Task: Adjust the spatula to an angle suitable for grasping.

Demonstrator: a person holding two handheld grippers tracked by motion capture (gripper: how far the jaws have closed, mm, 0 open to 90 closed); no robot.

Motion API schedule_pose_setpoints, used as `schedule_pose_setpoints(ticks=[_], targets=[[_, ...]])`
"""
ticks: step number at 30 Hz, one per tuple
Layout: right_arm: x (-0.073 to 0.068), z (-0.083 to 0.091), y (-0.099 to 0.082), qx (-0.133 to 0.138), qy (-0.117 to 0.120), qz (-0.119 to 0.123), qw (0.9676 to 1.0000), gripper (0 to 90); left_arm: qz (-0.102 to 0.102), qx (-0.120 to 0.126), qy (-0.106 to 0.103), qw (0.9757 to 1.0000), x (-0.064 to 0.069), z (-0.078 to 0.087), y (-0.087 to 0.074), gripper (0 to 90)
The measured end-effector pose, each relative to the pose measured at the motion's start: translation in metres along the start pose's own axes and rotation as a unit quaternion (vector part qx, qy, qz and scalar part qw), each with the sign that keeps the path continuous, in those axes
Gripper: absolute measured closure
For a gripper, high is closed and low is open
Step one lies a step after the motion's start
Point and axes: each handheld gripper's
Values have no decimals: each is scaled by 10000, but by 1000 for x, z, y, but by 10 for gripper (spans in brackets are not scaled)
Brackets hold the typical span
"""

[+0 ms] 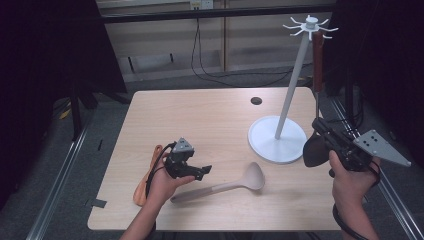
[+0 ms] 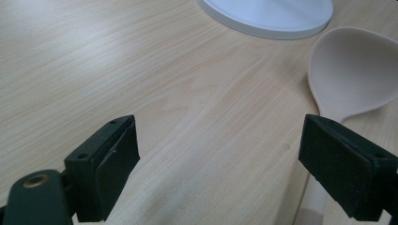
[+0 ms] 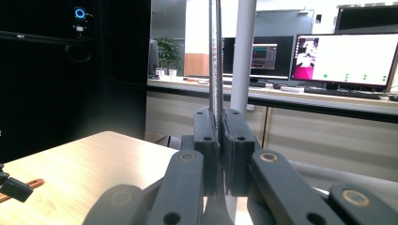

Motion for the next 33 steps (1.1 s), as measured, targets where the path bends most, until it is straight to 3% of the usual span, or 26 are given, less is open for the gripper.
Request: schedule_pose_setpoints(ticks=[18,33], targets=[[-1,-6,-2,-100,-232,160,9996,862,-42,-109,-15,9999,-1,1,0,121],[-6,-11,-2,-106,-202,221,9995,862,-29,-89,37,9999,-2,4,-1,121]])
Point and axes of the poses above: each handheld gripper's, and its own axes: z roughly backward along the jaws, y roughly out of its top, x roughly to its right, and after that the axes turned 10 degrees about x, right-handed
